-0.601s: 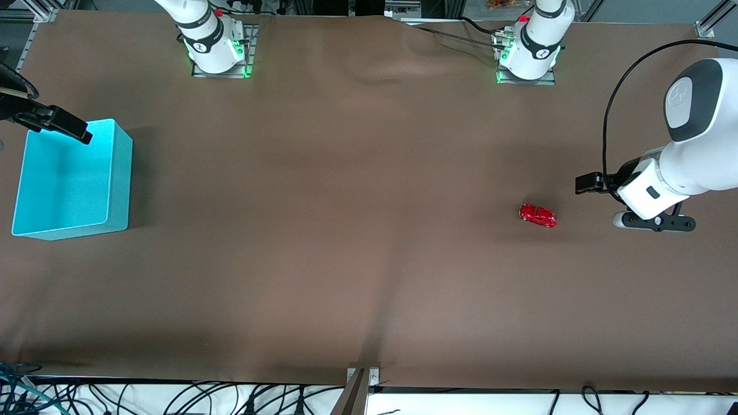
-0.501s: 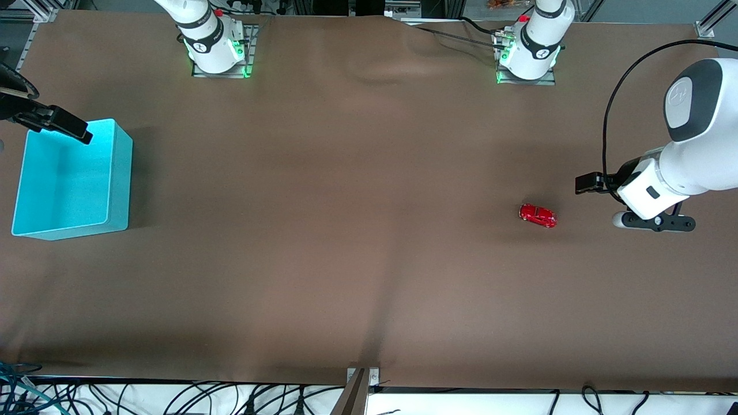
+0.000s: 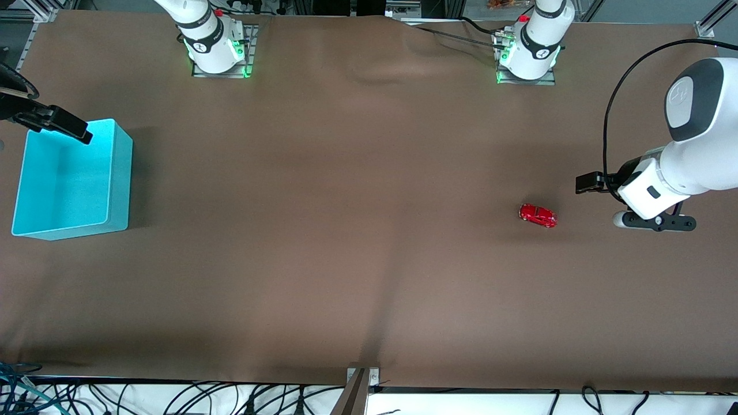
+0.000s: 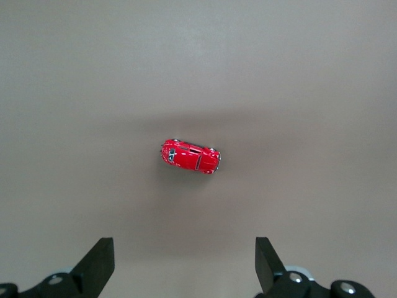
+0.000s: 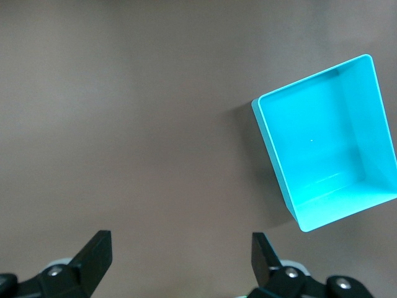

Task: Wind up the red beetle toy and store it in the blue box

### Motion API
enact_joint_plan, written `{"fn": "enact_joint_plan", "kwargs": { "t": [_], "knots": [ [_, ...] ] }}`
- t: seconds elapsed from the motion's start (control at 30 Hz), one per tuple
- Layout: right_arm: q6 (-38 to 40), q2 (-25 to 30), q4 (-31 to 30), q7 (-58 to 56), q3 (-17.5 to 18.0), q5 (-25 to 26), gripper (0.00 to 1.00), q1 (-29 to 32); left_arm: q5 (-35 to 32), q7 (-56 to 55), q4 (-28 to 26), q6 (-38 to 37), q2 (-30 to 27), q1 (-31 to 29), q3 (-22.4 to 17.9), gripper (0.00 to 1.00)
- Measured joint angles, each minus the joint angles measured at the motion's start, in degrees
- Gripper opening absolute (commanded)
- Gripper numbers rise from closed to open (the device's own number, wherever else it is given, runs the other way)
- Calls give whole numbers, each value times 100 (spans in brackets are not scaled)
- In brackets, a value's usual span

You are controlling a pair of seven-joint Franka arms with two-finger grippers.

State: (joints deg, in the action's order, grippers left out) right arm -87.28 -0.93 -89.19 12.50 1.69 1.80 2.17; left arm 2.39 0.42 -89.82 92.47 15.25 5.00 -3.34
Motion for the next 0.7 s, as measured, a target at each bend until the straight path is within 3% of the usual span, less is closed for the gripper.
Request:
{"fn": "enact_joint_plan", "kwargs": {
  "t": [0.33,0.7],
  "knots": [
    [0,0,1,0,0,0,100,-1,0,-851,-16,-19,266,-24,-97,100],
    [0,0,2,0,0,0,100,-1,-1,-3242,-53,449,729,-16,-118,100]
  ]
}}
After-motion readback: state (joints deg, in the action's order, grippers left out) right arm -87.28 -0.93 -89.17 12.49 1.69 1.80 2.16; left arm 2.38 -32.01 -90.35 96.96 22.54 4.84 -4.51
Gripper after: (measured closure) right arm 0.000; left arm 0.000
